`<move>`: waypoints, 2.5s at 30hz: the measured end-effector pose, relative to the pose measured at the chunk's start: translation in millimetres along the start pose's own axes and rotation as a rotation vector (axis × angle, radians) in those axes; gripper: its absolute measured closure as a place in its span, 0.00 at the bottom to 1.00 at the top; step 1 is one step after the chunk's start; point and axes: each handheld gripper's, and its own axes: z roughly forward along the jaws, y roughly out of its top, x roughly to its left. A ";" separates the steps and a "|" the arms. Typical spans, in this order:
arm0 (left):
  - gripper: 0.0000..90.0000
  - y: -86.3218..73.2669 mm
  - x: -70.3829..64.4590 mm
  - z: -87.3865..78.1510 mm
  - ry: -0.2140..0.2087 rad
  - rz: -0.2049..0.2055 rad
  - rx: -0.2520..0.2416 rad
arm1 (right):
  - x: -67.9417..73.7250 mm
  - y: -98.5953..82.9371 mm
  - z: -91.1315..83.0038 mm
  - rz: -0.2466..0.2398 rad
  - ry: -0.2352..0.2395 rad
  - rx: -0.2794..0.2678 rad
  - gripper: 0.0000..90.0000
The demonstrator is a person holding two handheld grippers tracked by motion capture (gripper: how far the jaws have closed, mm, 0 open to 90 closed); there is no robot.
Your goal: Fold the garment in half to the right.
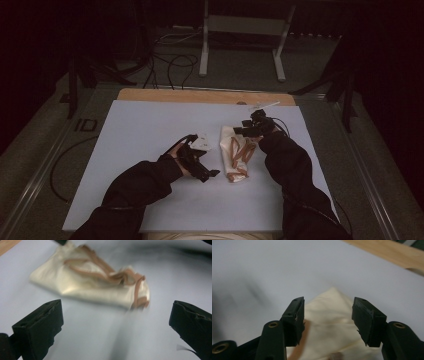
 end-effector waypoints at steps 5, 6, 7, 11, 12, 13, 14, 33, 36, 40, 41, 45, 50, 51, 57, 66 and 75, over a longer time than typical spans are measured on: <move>0.00 -33.5 -3.2 -16.4 0.026 -0.054 -0.011 | 13.9 -5.6 15.7 -0.024 0.014 0.048 0.48; 0.00 -33.5 -3.2 -16.4 0.026 -0.054 -0.011 | 13.9 -5.6 15.7 -0.024 0.014 0.048 0.48; 0.00 -45.1 -4.7 -20.5 0.032 -0.062 -0.013 | 16.4 -7.9 20.3 -0.033 0.005 0.064 0.50; 0.00 -62.4 -6.4 -25.2 0.045 -0.096 -0.012 | 17.4 -10.9 24.0 -0.041 -0.007 0.080 0.51; 0.00 -73.5 -7.5 -28.3 0.051 -0.126 -0.025 | 17.5 -12.5 25.4 -0.040 -0.009 0.091 0.55; 0.00 -78.5 -8.4 -29.8 0.060 -0.134 -0.026 | 17.4 -13.2 25.9 -0.045 -0.014 0.098 0.56; 0.00 -78.5 -8.4 -29.8 0.060 -0.134 -0.026 | 17.2 -13.7 26.1 -0.041 -0.016 0.107 0.60; 0.00 -119.2 -5.8 -55.2 0.173 -0.269 -0.092 | 3.3 -24.3 -15.8 -0.019 -0.148 0.023 0.97; 0.00 -120.8 -4.3 -56.3 0.194 -0.271 -0.098 | -1.2 -31.5 -26.1 -0.004 -0.181 0.017 0.97; 0.00 -121.1 -5.2 -58.0 0.214 -0.269 -0.101 | -3.8 -40.3 -34.8 0.003 -0.211 0.024 0.97; 0.00 -120.9 -5.4 -58.6 0.213 -0.268 -0.103 | -3.9 -43.1 -36.5 0.006 -0.216 0.026 0.97; 0.00 -120.9 -6.7 -60.4 0.220 -0.262 -0.105 | -6.1 -55.9 -42.3 0.022 -0.224 0.030 0.97; 0.00 -123.5 -7.1 -63.2 0.225 -0.269 -0.109 | -11.7 -72.5 -45.3 0.067 -0.226 0.031 0.93; 0.00 -123.5 -7.1 -63.2 0.225 -0.269 -0.109 | -12.8 -75.5 -44.8 0.078 -0.226 0.040 0.91; 0.00 -123.6 -8.2 -63.9 0.225 -0.265 -0.110 | -19.6 -89.6 -39.9 0.111 -0.229 0.072 0.85; 0.00 -124.2 -10.9 -64.2 0.222 -0.253 -0.115 | -30.3 -84.9 -40.1 0.117 -0.246 0.059 0.78; 0.00 -125.3 -14.9 -65.5 0.219 -0.222 -0.160 | -52.6 -57.1 -20.9 0.139 -0.241 0.040 0.68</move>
